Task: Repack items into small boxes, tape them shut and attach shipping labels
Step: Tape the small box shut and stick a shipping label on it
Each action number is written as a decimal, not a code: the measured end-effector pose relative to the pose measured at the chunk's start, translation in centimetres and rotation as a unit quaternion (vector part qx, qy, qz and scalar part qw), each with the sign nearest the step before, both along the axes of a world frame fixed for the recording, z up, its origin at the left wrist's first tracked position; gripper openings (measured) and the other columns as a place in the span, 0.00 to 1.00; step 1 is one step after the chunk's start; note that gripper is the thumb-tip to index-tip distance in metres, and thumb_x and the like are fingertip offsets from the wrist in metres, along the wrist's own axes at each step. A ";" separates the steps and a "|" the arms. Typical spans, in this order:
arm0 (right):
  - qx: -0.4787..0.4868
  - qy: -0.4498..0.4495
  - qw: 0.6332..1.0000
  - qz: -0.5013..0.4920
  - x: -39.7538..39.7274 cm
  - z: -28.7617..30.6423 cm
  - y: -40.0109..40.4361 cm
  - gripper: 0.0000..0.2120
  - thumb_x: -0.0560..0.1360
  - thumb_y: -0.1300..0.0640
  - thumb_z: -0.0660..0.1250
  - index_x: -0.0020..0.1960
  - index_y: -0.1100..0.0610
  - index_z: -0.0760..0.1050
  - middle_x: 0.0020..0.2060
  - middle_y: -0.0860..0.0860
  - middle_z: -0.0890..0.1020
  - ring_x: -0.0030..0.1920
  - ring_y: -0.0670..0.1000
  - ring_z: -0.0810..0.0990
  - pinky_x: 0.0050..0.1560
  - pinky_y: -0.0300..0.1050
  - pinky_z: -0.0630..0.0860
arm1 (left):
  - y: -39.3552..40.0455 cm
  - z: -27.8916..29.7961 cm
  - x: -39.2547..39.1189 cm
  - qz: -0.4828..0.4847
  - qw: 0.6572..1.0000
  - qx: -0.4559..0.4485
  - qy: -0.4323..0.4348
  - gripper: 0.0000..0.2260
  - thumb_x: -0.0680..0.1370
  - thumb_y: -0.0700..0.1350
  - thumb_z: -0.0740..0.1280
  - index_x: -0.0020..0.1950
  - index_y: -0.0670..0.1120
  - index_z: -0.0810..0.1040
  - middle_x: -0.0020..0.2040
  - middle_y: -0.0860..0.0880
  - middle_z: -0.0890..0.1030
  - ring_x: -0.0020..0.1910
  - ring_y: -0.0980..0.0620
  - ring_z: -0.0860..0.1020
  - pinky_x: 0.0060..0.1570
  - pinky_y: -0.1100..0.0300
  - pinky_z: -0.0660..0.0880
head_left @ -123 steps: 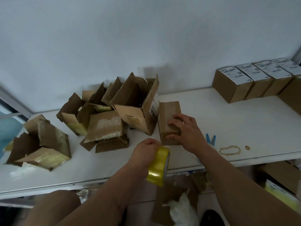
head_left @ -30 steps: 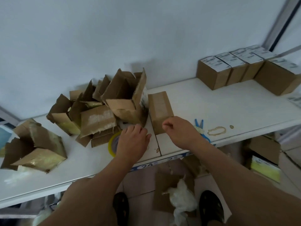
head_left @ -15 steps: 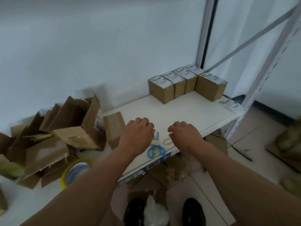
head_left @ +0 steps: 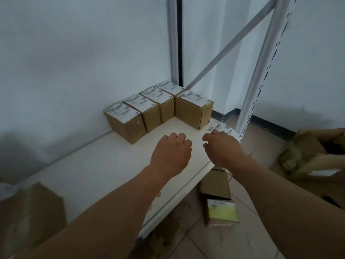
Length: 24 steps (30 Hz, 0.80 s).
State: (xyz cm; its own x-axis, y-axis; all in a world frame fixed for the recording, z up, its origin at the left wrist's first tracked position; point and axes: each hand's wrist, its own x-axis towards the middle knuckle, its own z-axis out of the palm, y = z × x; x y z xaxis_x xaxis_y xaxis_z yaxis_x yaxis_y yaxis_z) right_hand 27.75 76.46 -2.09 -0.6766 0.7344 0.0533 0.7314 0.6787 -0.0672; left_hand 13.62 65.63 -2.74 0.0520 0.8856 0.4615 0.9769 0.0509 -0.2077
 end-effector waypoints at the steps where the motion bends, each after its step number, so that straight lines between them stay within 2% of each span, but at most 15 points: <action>1: -0.002 0.004 1.000 -0.012 0.0 -0.5 1.3 0.16 0.82 0.50 0.56 0.66 0.52 0.72 0.62 0.52 0.76 0.61 0.56 0.75 0.58 0.52 0.73 | 1.2 -0.5 0.1 -0.004 1.000 0.000 0.000 0.08 0.76 0.47 0.69 0.41 0.45 0.80 0.37 0.47 0.78 0.34 0.49 0.75 0.34 0.57 0.66; 3: -0.004 0.014 0.999 -0.036 0.0 -1.5 3.7 0.17 0.82 0.49 0.57 0.67 0.53 0.71 0.64 0.53 0.75 0.63 0.56 0.74 0.59 0.53 0.73 | 3.4 -1.4 0.1 -0.013 1.000 0.002 -0.007 0.08 0.74 0.46 0.71 0.38 0.45 0.79 0.34 0.48 0.76 0.31 0.50 0.74 0.33 0.58 0.63; 6: -0.023 0.036 0.996 -0.083 -0.2 -2.5 7.1 0.20 0.81 0.47 0.59 0.69 0.54 0.69 0.65 0.55 0.73 0.64 0.57 0.72 0.60 0.54 0.74 | 6.2 -2.8 -0.2 -0.020 1.000 0.004 -0.016 0.09 0.73 0.45 0.72 0.35 0.46 0.77 0.32 0.48 0.74 0.29 0.50 0.71 0.32 0.59 0.62; 10: -0.058 0.053 0.990 -0.120 -0.8 -3.6 10.5 0.23 0.80 0.45 0.62 0.71 0.55 0.67 0.67 0.56 0.72 0.67 0.59 0.68 0.63 0.57 0.72 | 9.2 -4.6 -0.6 -0.018 0.999 0.002 -0.035 0.09 0.71 0.45 0.73 0.34 0.46 0.77 0.32 0.48 0.75 0.29 0.50 0.72 0.32 0.59 0.61; 14: -0.097 0.032 0.985 -0.136 -1.3 -5.1 12.4 0.27 0.79 0.42 0.62 0.73 0.53 0.63 0.67 0.56 0.72 0.67 0.59 0.69 0.64 0.59 0.73 | 11.4 -6.3 -0.8 -0.005 0.998 0.002 -0.059 0.09 0.72 0.46 0.74 0.35 0.47 0.77 0.33 0.48 0.76 0.30 0.50 0.73 0.32 0.60 0.61; 19: -0.062 -0.010 0.986 -0.153 -1.6 -6.1 13.4 0.32 0.77 0.36 0.60 0.74 0.53 0.61 0.65 0.55 0.74 0.65 0.59 0.72 0.64 0.58 0.72 | 12.9 -7.7 -0.9 -0.008 0.996 0.033 -0.085 0.07 0.71 0.46 0.74 0.36 0.46 0.78 0.34 0.47 0.77 0.30 0.49 0.74 0.32 0.60 0.62; 22: -0.053 -0.028 0.986 -0.157 -1.8 -5.9 13.7 0.31 0.78 0.36 0.58 0.72 0.55 0.63 0.64 0.56 0.75 0.64 0.60 0.74 0.65 0.57 0.71 | 13.3 -8.6 -1.2 0.004 0.993 0.036 -0.110 0.06 0.72 0.46 0.73 0.38 0.46 0.80 0.35 0.48 0.78 0.30 0.50 0.74 0.30 0.60 0.65; 24: -0.050 -0.025 0.987 -0.151 -1.9 -5.7 13.7 0.29 0.78 0.38 0.61 0.70 0.56 0.65 0.62 0.56 0.76 0.62 0.59 0.74 0.64 0.57 0.72 | 13.1 -8.8 -1.4 0.015 0.992 0.033 -0.123 0.05 0.72 0.46 0.73 0.38 0.46 0.80 0.35 0.49 0.77 0.30 0.51 0.73 0.29 0.60 0.67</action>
